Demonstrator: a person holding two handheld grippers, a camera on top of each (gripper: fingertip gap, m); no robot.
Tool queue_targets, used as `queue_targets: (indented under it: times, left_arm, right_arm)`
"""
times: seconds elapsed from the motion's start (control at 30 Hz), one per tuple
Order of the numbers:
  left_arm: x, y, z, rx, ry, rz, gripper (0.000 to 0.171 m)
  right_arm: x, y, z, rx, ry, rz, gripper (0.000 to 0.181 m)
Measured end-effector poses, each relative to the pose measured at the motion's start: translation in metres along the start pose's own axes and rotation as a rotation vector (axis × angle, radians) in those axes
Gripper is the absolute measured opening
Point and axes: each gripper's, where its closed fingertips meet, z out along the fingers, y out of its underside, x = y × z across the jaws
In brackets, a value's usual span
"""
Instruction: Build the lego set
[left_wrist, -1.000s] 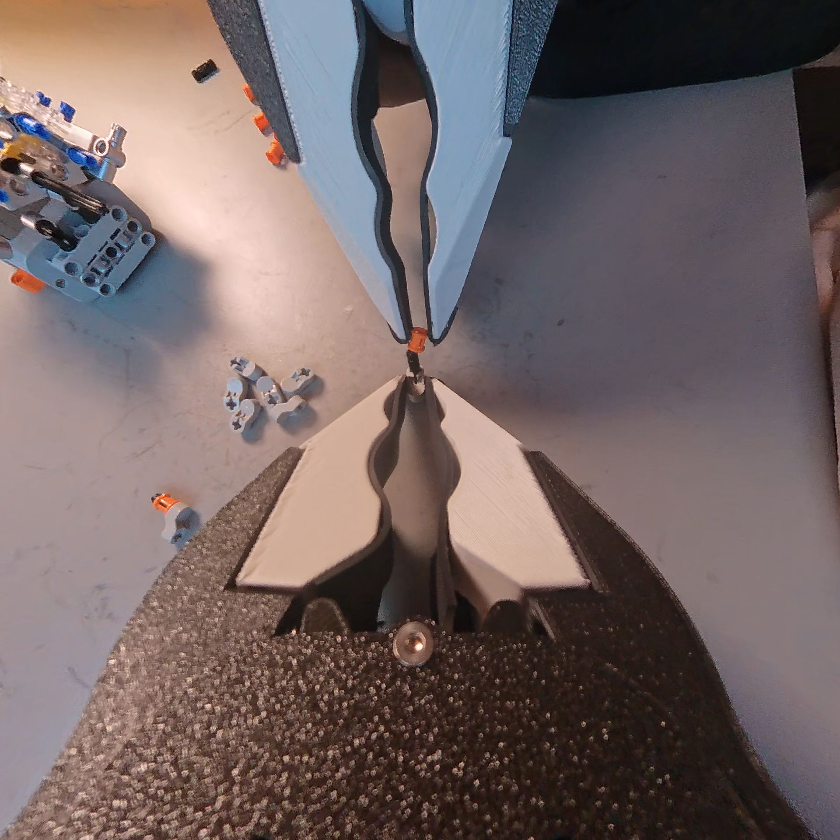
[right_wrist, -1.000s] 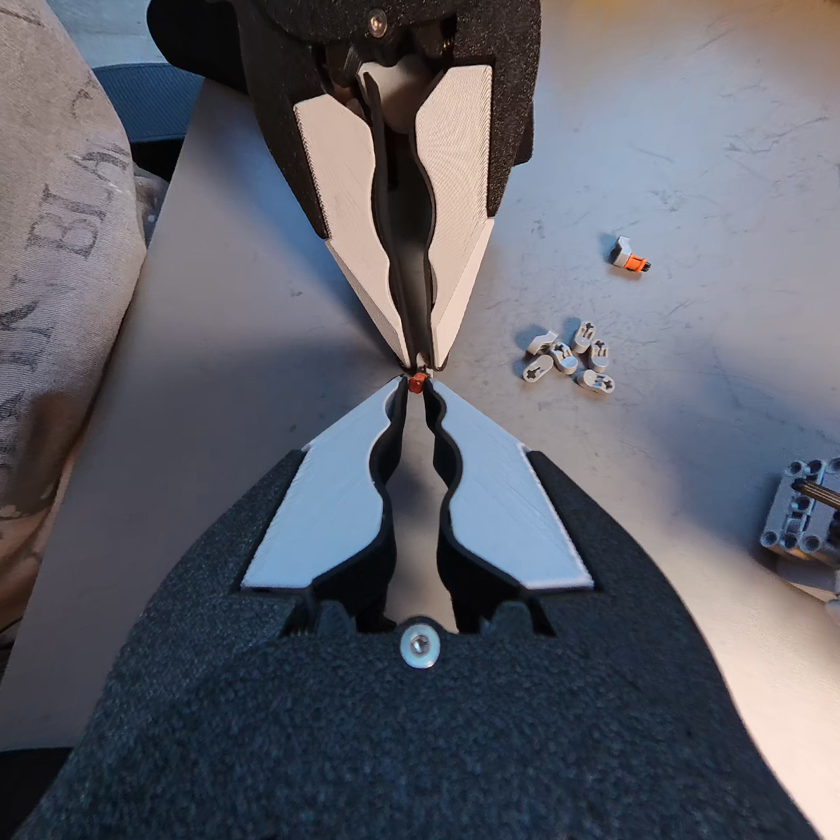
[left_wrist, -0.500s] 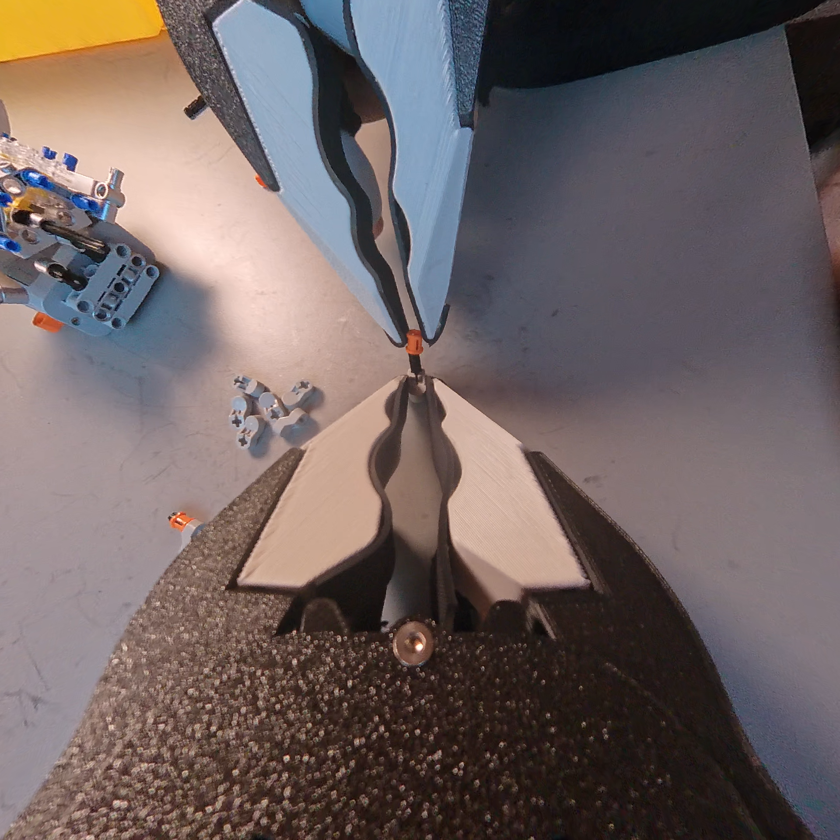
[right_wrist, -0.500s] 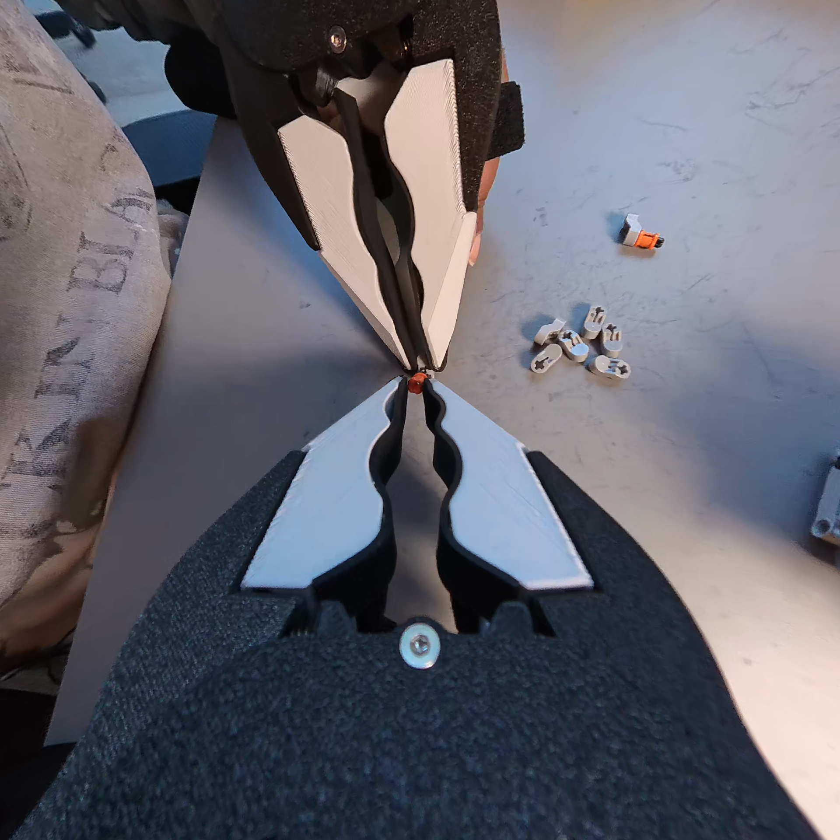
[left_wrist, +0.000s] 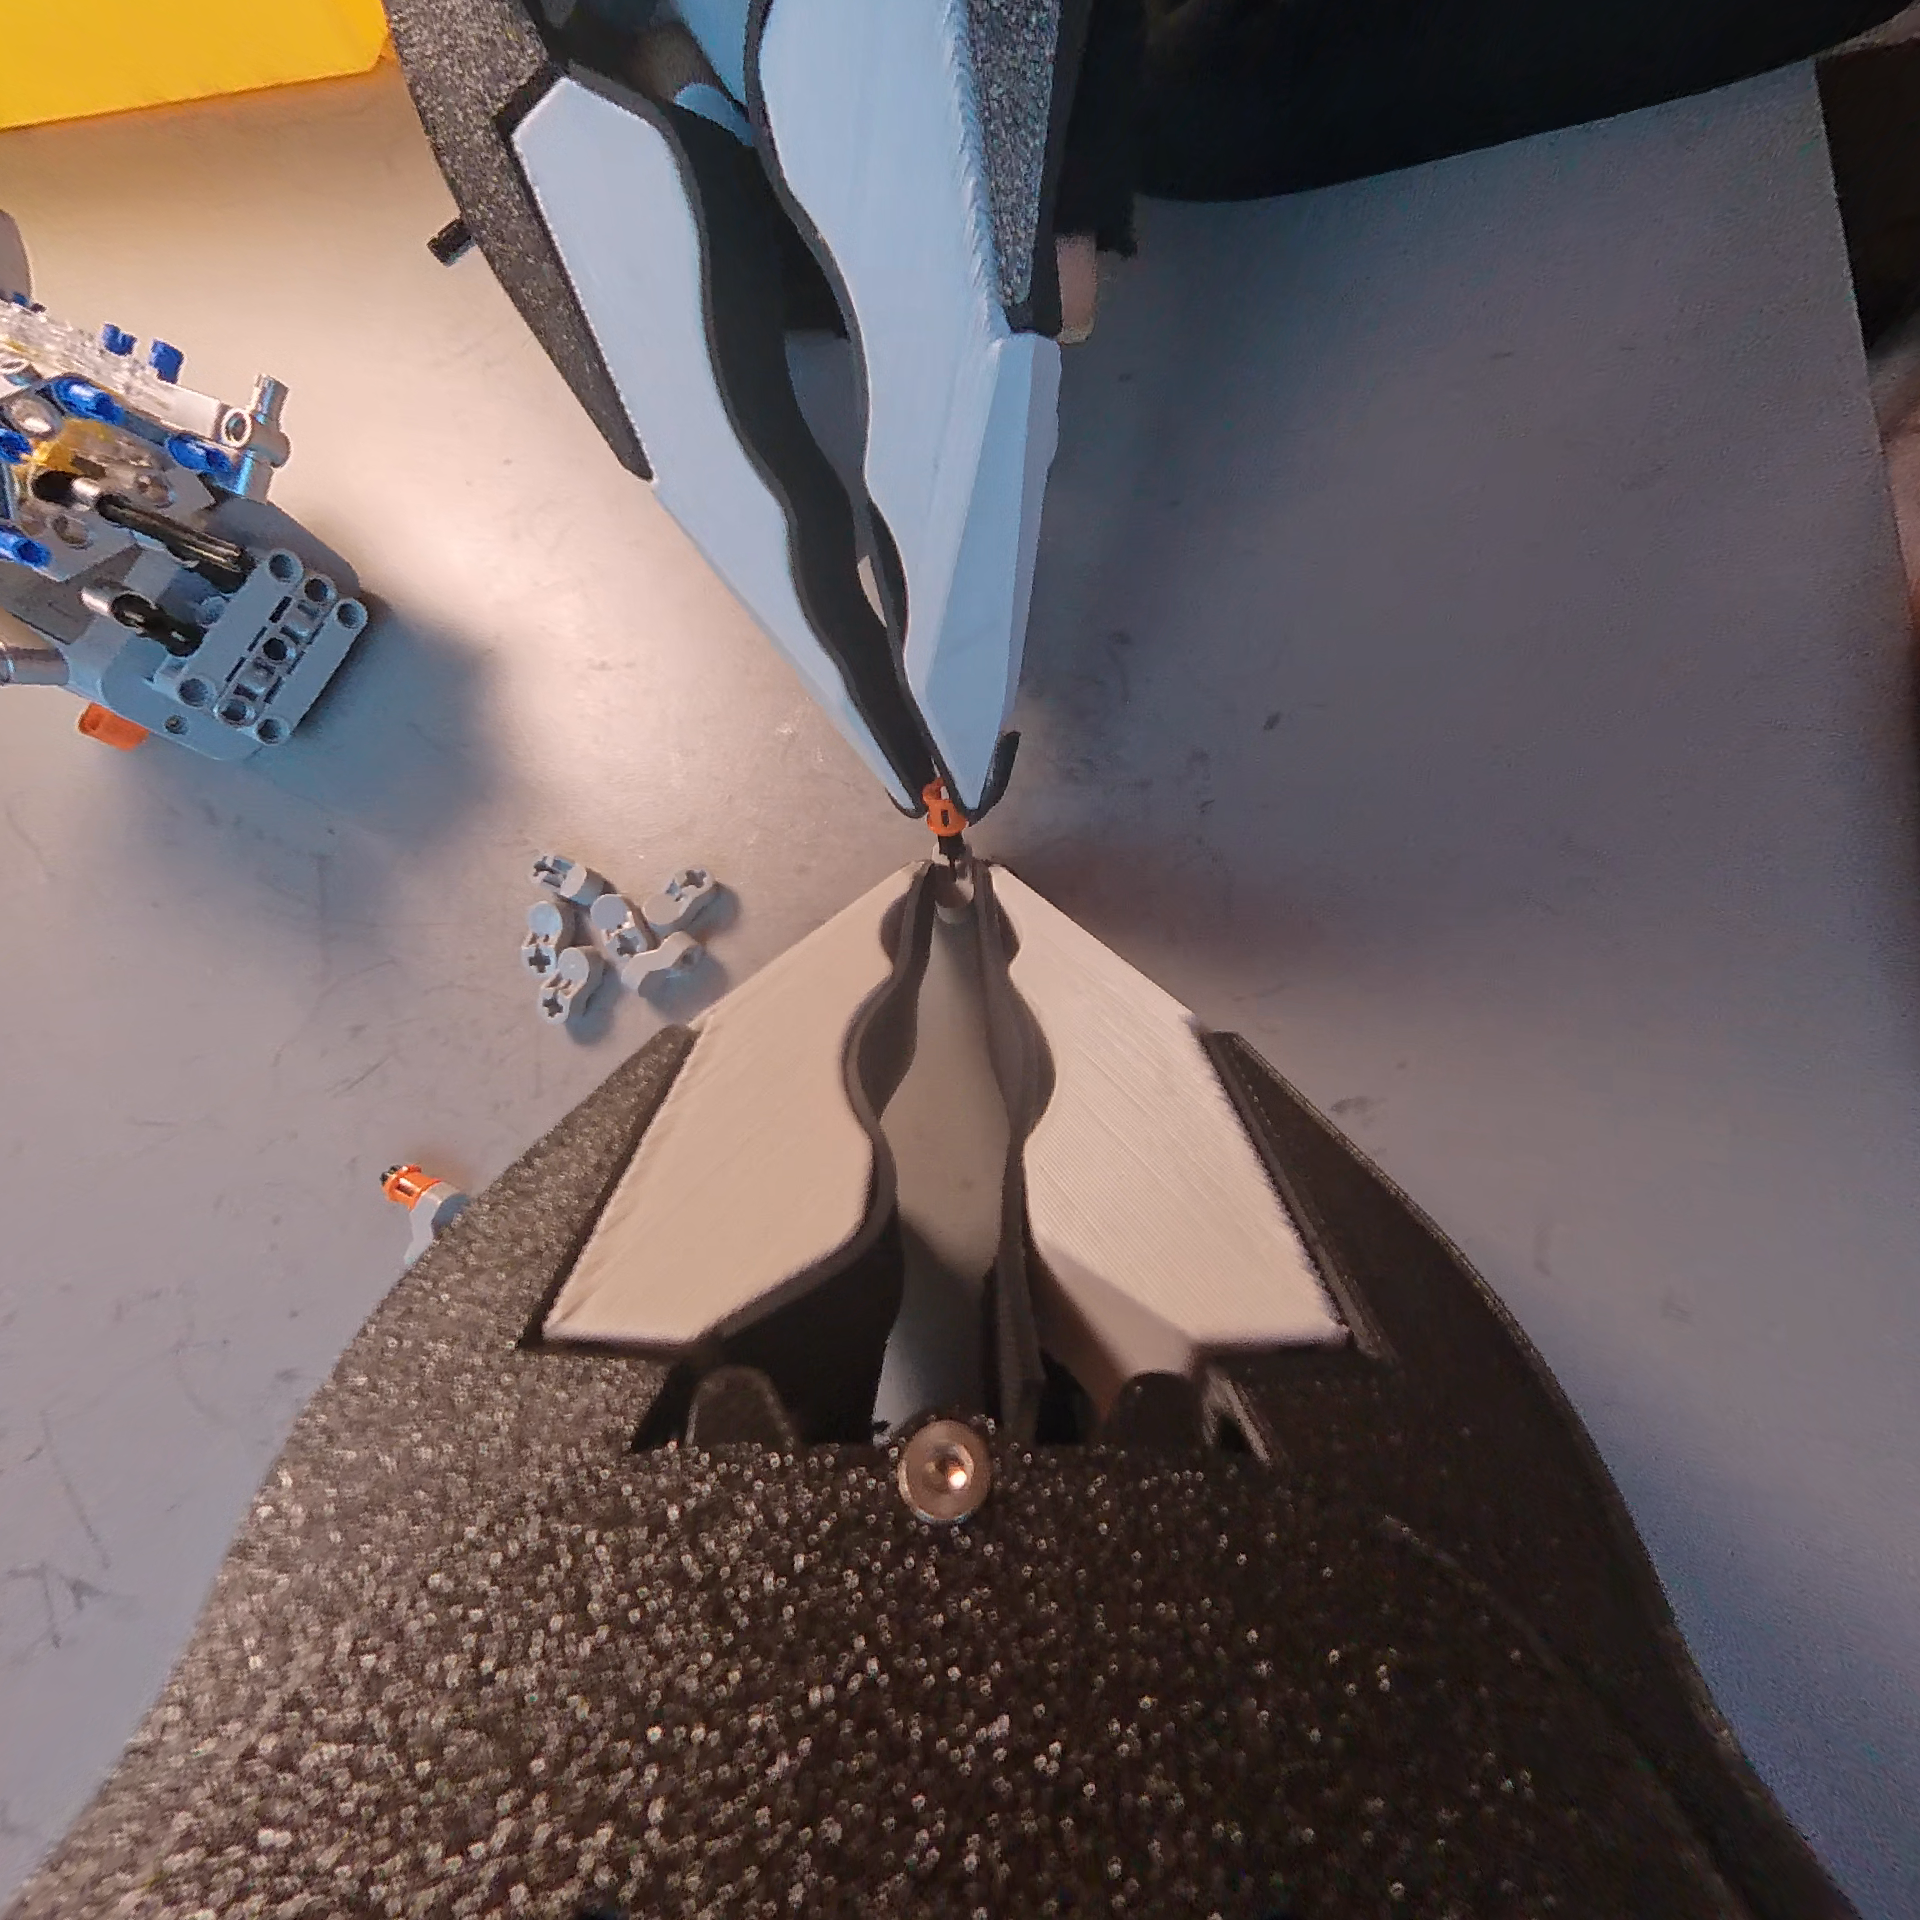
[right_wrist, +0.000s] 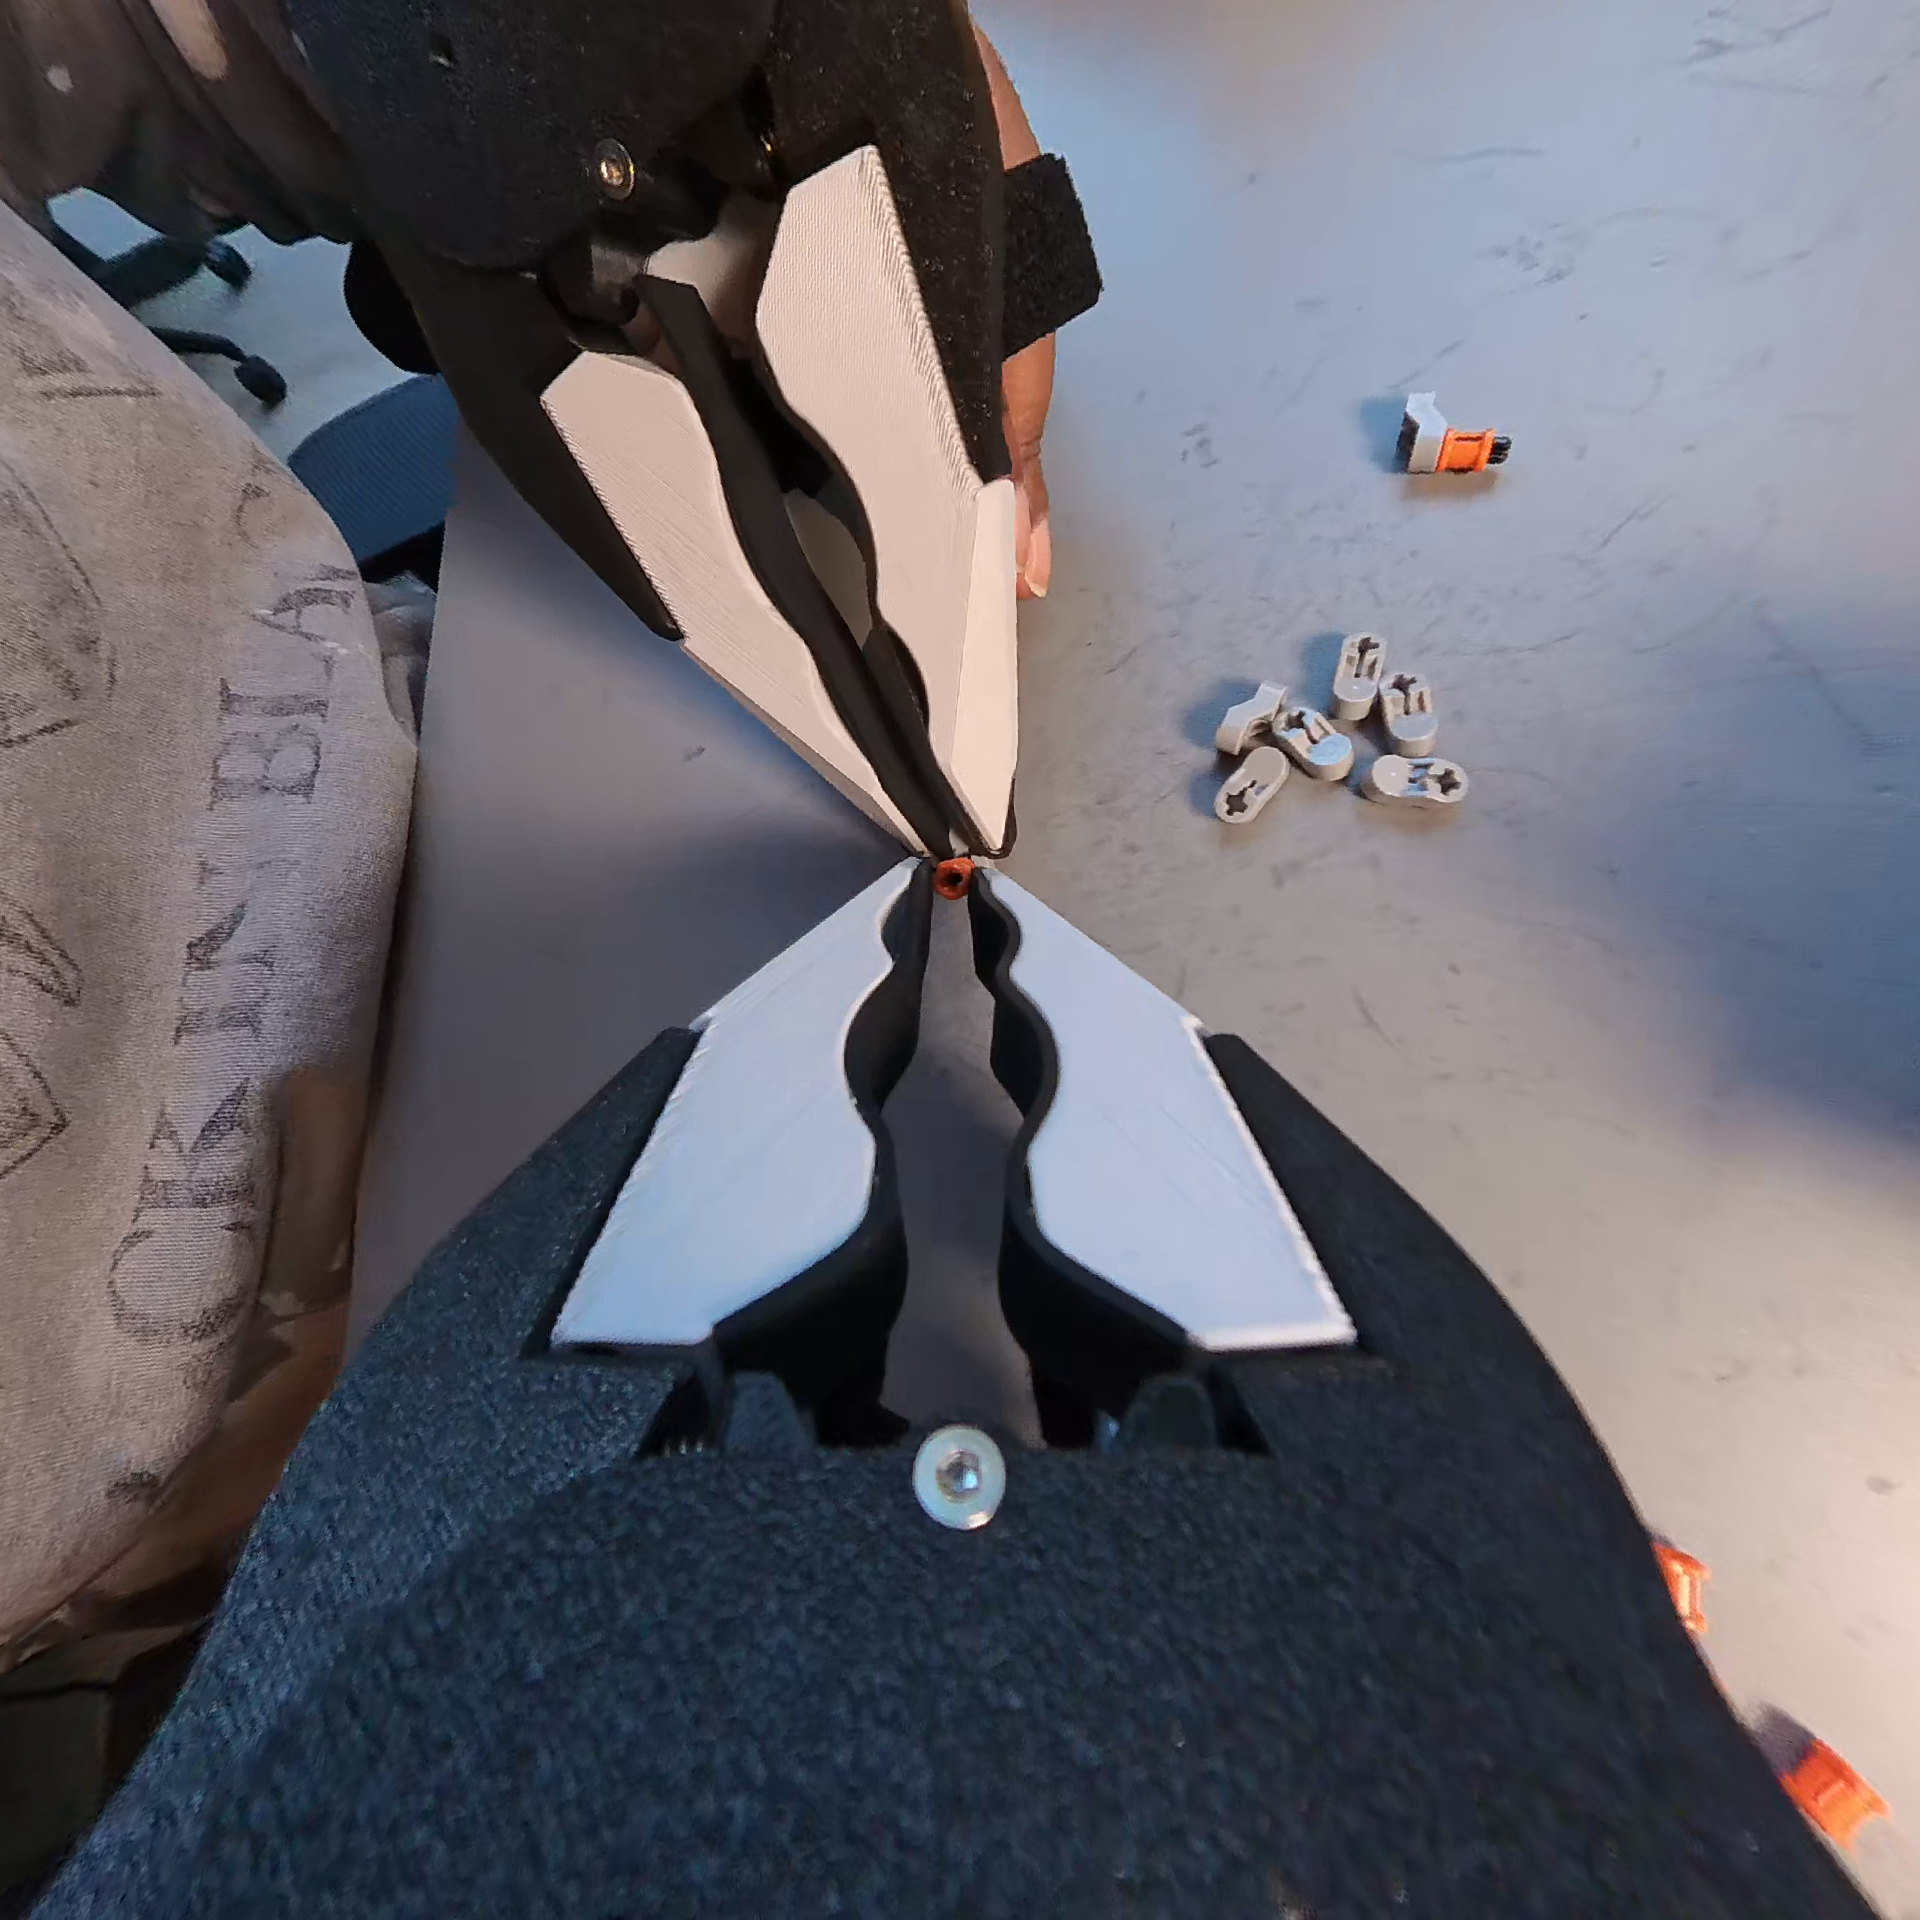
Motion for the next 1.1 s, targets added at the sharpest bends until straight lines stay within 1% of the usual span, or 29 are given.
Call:
queue_targets:
  times: [0.17,0.33,0.37,0.47,0.57,0.6,0.67,0.77,0.87,0.93,1.1]
  left_arm:
    - [0.0000,0.0001,-0.0003,0.000,-0.001,0.000,0.005]
    - [0.0004,0.0001,-0.0003,0.000,-0.001,-0.001,0.005]
    - [0.0009,-0.0001,-0.0002,0.000,0.002,-0.006,0.005]
    - [0.0020,-0.0003,-0.0002,-0.001,0.014,-0.023,0.005]
    - [0.0029,-0.0003,-0.0003,0.001,0.022,-0.026,0.005]
    - [0.0030,-0.0003,-0.0003,0.001,0.025,-0.028,0.005]
    - [0.0031,-0.0001,-0.0003,0.002,0.030,-0.032,0.005]
    - [0.0034,-0.0001,-0.0003,0.003,0.033,-0.033,0.005]
    - [0.0035,0.0001,-0.0003,0.004,0.035,-0.035,0.005]
    - [0.0034,0.0003,-0.0004,0.004,0.033,-0.034,0.005]
    - [0.0034,0.0005,-0.0004,0.004,0.034,-0.036,0.005]
  right_arm:
    - [-0.0001,0.0005,0.0010,-0.011,0.016,-0.006,0.005]
    - [0.0007,0.0032,0.0065,-0.014,-0.007,0.032,0.005]
    - [0.0002,0.0038,0.0062,-0.016,-0.010,0.018,0.005]
    - [0.0005,0.0032,0.0060,0.007,-0.017,0.019,0.006]
    - [0.0024,0.0017,0.0024,0.007,0.017,-0.046,0.020]
    - [0.0003,-0.0013,0.0002,0.020,0.014,-0.072,0.020]
    - [-0.0012,-0.0032,-0.0024,0.026,0.021,-0.113,0.020]
    - [0.0004,0.0029,0.0005,-0.008,0.049,-0.168,0.019]
    - [0.0003,0.0026,0.0041,-0.008,0.069,-0.213,0.010]
    - [-0.0004,0.0012,0.0038,-0.007,0.076,-0.233,0.007]
    - [-0.0002,0.0031,0.0044,-0.043,0.107,-0.264,0.006]
